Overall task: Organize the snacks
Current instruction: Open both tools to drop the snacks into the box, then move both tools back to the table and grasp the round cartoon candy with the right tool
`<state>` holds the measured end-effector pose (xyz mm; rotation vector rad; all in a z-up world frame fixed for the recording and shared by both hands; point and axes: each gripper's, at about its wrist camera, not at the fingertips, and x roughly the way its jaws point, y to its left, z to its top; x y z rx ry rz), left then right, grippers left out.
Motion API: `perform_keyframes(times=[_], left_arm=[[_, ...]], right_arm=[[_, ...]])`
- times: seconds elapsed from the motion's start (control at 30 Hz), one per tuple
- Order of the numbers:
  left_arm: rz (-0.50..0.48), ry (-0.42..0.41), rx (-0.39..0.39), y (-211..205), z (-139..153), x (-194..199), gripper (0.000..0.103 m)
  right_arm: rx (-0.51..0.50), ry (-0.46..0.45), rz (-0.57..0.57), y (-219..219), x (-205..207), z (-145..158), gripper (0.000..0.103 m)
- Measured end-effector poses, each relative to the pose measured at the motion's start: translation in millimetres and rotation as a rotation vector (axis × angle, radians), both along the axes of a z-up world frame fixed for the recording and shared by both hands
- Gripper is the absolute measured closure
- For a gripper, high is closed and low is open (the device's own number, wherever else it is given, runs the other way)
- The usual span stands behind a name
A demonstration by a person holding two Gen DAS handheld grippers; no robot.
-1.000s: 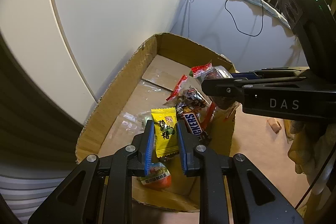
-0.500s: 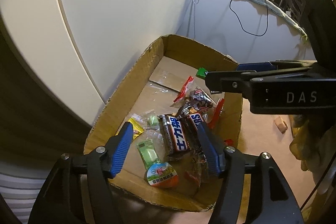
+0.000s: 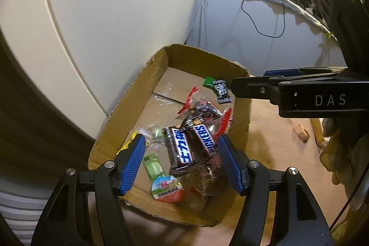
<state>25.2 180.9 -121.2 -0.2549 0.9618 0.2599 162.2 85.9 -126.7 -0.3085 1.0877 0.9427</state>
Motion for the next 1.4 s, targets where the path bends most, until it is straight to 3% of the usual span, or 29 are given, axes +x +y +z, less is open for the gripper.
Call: perform_keyframes(times=[0.27, 0.83, 0.97, 1.2, 1.4], left_arm=[[-0.051, -0.018, 0.001, -22, 7, 9, 0.039], [-0.244, 0.011, -0.06, -105, -5, 49, 0.039], [-0.296, 0.026, -0.071, -127, -8, 59, 0.039], [-0.381, 0.051, -0.098, -161, -16, 73, 0.039], [-0.407, 0.076, -0.121, -175, -22, 87, 0.047]], right_arm=[[0.019, 0.001, -0.078, -49, 4, 4, 0.026], [0.0, 0.038, -0.453, -251, 13, -23, 0.026], [-0.011, 0.05, -0.517, -282, 16, -32, 0.026], [0.006, 0.071, -0.586, -321, 15, -39, 0.026], [0.012, 0.046, -0.528, -309, 15, -35, 0.026]])
